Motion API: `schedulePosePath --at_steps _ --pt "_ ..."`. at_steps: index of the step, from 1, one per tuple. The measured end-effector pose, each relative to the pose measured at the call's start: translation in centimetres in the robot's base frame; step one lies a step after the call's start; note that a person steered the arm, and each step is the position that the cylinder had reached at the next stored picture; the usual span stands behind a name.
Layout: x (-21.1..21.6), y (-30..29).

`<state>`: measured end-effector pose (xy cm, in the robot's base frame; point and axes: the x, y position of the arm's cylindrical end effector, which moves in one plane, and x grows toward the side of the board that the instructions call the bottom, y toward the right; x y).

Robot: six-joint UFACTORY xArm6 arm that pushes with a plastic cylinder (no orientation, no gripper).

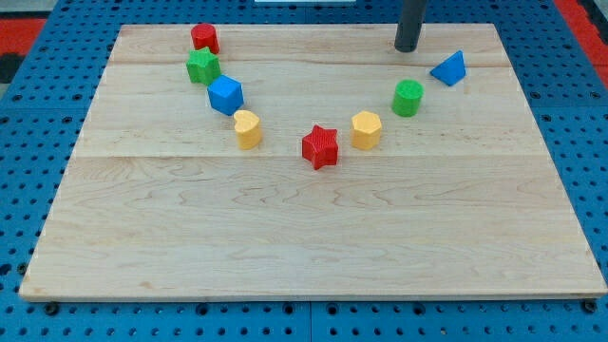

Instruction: Push the blue triangle towards the right bottom corner

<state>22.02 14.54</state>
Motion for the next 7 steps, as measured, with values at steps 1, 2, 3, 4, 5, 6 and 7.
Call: schedulePosePath --at_steps 1,2,3,4,5,6,7 --pt "-0.6 5.9" --pt "7.1 6.7" --pt "11.5 3.2" --pt "9.6 0.7" --pt "13.0 -1.7" --pt "16.2 2.8" --pt "14.3 2.7"
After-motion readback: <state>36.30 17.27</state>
